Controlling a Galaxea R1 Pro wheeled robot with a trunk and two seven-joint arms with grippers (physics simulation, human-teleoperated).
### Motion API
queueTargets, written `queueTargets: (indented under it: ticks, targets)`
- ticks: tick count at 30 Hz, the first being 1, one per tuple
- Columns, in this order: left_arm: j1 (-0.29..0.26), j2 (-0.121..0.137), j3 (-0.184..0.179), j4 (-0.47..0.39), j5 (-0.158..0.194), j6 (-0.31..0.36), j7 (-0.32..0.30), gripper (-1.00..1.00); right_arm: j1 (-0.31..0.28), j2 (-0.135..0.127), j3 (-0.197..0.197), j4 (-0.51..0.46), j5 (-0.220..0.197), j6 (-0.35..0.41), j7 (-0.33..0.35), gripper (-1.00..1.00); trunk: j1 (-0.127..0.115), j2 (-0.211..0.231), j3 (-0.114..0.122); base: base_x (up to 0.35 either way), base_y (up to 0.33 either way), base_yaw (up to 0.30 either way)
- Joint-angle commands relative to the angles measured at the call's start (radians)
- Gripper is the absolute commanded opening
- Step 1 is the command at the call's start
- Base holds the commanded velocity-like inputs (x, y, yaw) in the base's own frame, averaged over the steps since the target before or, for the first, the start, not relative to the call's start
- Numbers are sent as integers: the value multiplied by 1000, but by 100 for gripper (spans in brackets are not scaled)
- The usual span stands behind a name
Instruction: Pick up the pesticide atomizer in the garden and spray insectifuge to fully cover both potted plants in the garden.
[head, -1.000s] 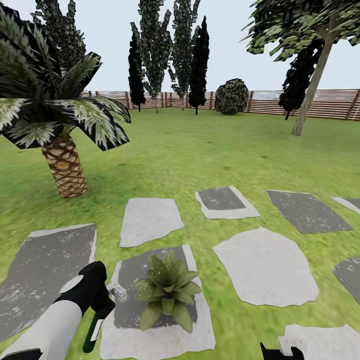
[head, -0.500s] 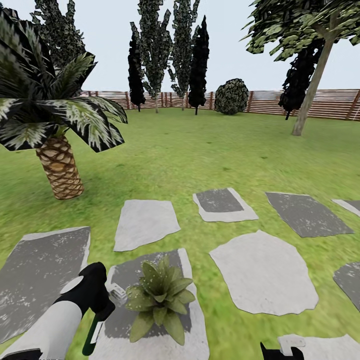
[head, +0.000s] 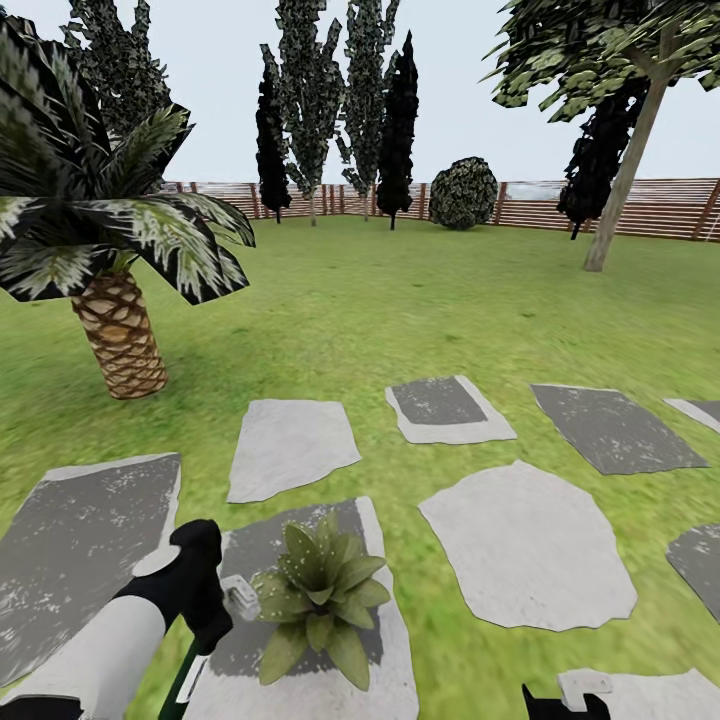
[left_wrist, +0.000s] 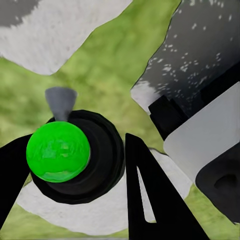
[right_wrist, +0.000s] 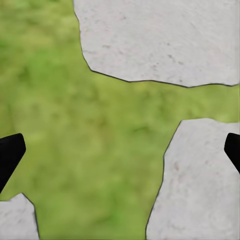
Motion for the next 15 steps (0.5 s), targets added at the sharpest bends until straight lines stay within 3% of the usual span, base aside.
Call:
queueTargets:
  ticks: [1,7,15]
  targets:
    - [2,0,-5,-1,-5,10,-8,-100,-1,0,-9,0,2,-4,8,100,0,0,-1,0,0,0]
    - [12,-10,-12,9,-6,14,-5,-100,-1,-1,-9,1,2,-4,8,100,0,0,-1,12,7,0]
    - [11,-13,-8,10,-5,18,-5,-100,-1,-1,-9,0,2,-4,7,100,0,0,-1,230,155,0]
